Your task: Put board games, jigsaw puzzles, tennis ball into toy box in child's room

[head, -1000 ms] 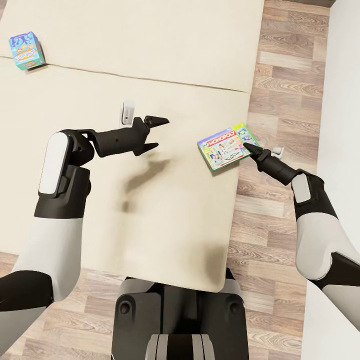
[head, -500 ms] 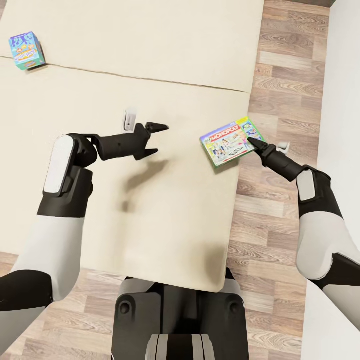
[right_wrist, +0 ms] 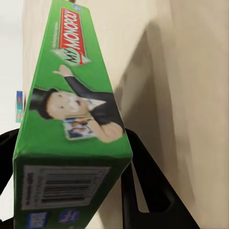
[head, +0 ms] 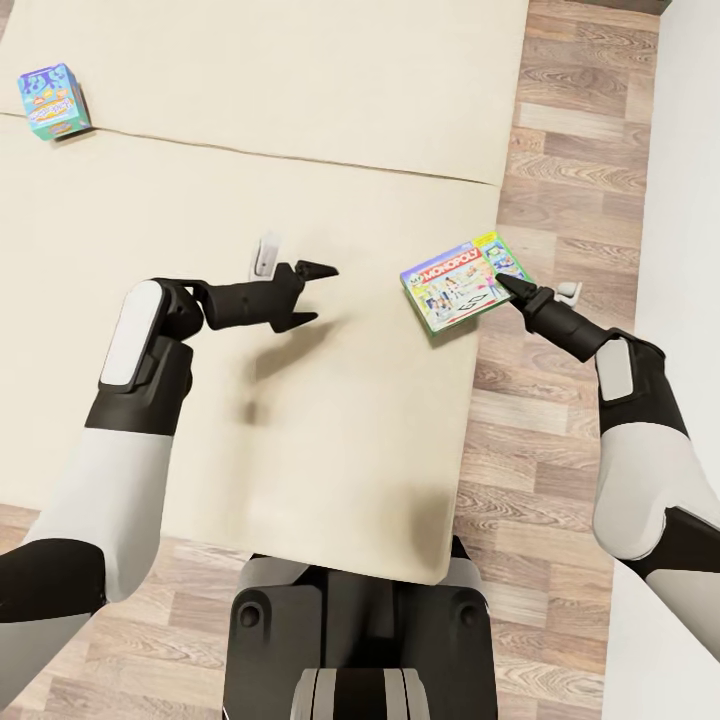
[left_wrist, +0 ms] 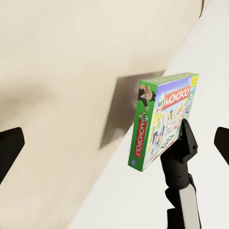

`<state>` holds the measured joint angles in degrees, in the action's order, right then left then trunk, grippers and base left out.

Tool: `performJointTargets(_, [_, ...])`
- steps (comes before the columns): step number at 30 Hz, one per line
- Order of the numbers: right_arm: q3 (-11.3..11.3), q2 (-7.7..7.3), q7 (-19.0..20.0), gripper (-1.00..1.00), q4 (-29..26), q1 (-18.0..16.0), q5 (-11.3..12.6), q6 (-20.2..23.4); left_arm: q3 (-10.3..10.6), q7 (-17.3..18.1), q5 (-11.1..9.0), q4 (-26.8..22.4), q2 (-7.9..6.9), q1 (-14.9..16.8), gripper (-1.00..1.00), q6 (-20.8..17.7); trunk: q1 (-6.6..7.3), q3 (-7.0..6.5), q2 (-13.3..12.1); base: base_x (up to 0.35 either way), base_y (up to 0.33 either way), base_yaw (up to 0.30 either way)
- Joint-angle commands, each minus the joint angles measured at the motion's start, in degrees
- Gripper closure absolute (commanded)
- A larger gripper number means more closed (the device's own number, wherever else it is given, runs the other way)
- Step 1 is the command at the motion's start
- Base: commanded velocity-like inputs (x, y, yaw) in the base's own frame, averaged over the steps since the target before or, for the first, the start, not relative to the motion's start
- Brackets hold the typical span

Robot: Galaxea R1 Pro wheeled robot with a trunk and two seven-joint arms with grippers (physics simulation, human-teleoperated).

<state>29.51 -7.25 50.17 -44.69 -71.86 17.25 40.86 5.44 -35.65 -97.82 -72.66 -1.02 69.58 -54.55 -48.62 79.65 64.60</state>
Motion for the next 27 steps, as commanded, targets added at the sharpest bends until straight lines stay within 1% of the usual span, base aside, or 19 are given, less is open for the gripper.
performJointTargets(1, [0.11, -0.02, 0.10, 1.00, -0.01, -0.03, 0.14, 0.40, 0.07, -0.58, -0.59, 0.28, -0.04, 0.03, -1.00, 0.06, -0.01, 0.02, 0.03, 0.000, 0.000, 0.000])
performJointTargets(15, [0.03, -0.20, 0.12, 1.00, -0.12, -0.02, 0.13, 0.75, 0.09, -0.59, -0.54, 1.99, -0.04, 0.03, -1.00, 0.06, -0.01, 0.02, 0.03, 0.000, 0.000, 0.000])
performJointTargets(19, [-0.02, -0.21, 0.16, 1.00, -0.09, -0.02, 0.09, 0.75, 0.60, -0.58, -0.48, 4.54, -0.04, 0.03, -1.00, 0.05, -0.01, 0.02, 0.03, 0.000, 0.000, 0.000])
performJointTargets(20, [-0.02, -0.21, 0.16, 1.00, -0.09, -0.02, 0.09, 0.75, 0.60, -0.58, -0.48, 4.54, -0.04, 0.03, -1.00, 0.05, -0.01, 0.02, 0.03, 0.000, 0.000, 0.000])
performJointTargets(23, [-0.04, -0.22, 0.18, 1.00, -0.07, -0.03, 0.06, 0.73, 2.27, -0.50, -0.42, 6.99, -0.04, 0.03, -1.00, 0.05, -0.01, 0.02, 0.03, 0.000, 0.000, 0.000])
performJointTargets(24, [-0.04, -0.22, 0.18, 1.00, -0.07, -0.03, 0.06, 0.73, 2.27, -0.50, -0.42, 6.99, -0.04, 0.03, -1.00, 0.05, -0.01, 0.02, 0.03, 0.000, 0.000, 0.000])
performJointTargets(27, [-0.05, -0.22, 0.18, 1.00, -0.06, 0.00, 0.04, 0.72, 4.20, -0.42, -0.39, 8.39, -0.04, 0.03, -1.00, 0.10, -0.01, 0.02, 0.03, 0.000, 0.000, 0.000])
